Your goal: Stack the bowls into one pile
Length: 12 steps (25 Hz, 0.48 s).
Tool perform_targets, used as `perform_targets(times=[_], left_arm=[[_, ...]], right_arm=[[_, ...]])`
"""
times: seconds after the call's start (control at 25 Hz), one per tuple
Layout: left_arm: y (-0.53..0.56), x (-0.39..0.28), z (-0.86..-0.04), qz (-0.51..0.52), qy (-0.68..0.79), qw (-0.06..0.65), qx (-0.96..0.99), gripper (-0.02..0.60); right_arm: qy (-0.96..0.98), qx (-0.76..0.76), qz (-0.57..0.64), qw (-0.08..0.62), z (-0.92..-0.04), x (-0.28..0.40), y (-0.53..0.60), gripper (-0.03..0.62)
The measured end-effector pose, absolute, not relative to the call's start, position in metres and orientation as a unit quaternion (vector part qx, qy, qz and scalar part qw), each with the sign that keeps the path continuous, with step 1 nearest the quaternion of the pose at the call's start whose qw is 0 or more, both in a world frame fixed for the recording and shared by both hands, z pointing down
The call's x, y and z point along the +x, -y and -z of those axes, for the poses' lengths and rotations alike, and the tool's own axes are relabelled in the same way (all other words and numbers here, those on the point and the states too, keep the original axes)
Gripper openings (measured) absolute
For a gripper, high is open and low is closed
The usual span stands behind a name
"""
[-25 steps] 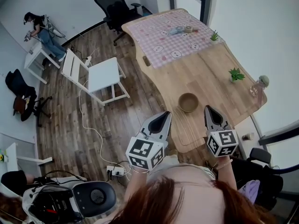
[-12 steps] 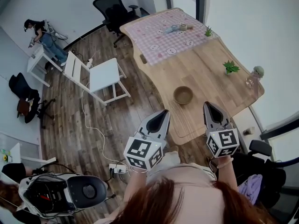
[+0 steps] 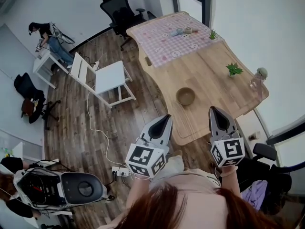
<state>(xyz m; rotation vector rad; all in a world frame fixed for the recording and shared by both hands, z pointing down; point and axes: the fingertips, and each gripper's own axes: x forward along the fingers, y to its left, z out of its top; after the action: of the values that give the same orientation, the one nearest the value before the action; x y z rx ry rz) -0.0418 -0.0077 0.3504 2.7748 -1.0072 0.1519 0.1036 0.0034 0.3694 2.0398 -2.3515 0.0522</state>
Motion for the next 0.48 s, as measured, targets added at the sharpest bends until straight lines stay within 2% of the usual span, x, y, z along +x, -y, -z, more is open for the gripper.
perform_targets(times=[0.48], left_arm=[[-0.026, -0.033, -0.339, -0.052, 0.348, 0.079, 0.933, 0.011]], right_arm=[[0.754, 0.656, 0.010, -0.008, -0.343, 0.109, -0.042, 0.000]])
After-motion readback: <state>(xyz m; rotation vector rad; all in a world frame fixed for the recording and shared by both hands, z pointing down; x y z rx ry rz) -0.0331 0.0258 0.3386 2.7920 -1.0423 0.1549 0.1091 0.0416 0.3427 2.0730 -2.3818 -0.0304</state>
